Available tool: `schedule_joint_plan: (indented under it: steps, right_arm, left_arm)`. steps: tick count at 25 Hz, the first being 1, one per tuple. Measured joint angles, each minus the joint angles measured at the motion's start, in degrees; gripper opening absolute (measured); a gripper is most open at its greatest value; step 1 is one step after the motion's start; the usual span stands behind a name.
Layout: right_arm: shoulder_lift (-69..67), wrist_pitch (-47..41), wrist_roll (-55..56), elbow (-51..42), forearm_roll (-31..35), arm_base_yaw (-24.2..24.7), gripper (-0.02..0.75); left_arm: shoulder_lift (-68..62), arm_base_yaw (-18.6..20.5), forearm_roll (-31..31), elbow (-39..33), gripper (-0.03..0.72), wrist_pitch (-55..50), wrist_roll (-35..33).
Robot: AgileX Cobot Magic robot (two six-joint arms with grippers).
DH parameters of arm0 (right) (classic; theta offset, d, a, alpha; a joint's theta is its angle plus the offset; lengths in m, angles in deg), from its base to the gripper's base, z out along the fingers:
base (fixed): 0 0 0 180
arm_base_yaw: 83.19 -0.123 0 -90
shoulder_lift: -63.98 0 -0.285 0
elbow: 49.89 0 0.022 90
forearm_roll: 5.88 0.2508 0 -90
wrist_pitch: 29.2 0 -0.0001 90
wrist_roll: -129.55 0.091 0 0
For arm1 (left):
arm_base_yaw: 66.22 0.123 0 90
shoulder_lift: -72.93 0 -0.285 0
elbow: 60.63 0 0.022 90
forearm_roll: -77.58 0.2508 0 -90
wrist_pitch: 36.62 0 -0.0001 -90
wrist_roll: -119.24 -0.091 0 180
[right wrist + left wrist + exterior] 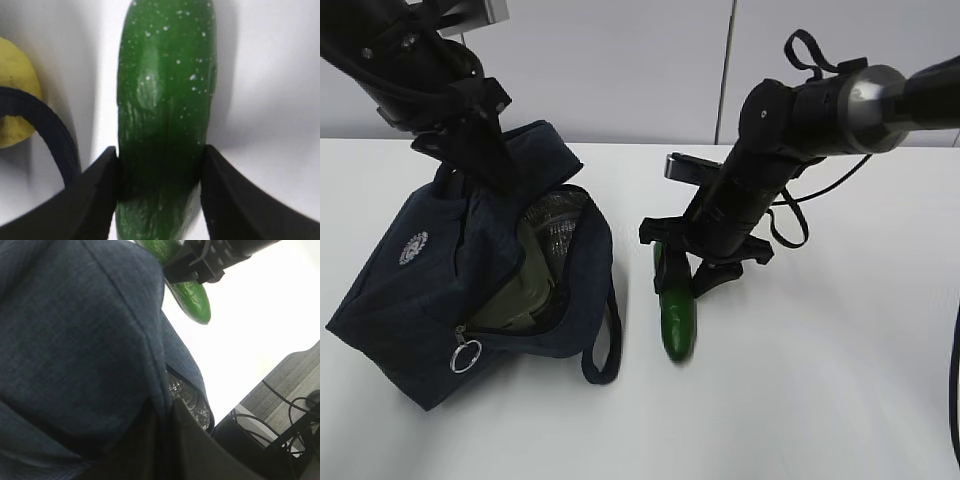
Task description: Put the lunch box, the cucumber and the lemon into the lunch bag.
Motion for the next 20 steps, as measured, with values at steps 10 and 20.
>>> schedule_joint_plan:
  steps: [10,20]
  right_arm:
    - [-0.59,-0.34,-0.69,0.60,0.73,0.00,0.316]
    - [-2.24,-7.72,-2.96,6.92,-2.89,0.00,0.284]
  left_arm:
    - [0.00,0.00,0.00,0.00,0.011,0.00,-0.04]
    - [0.00,0.00,0.00,0.00,0.011,-0.04,-0.04]
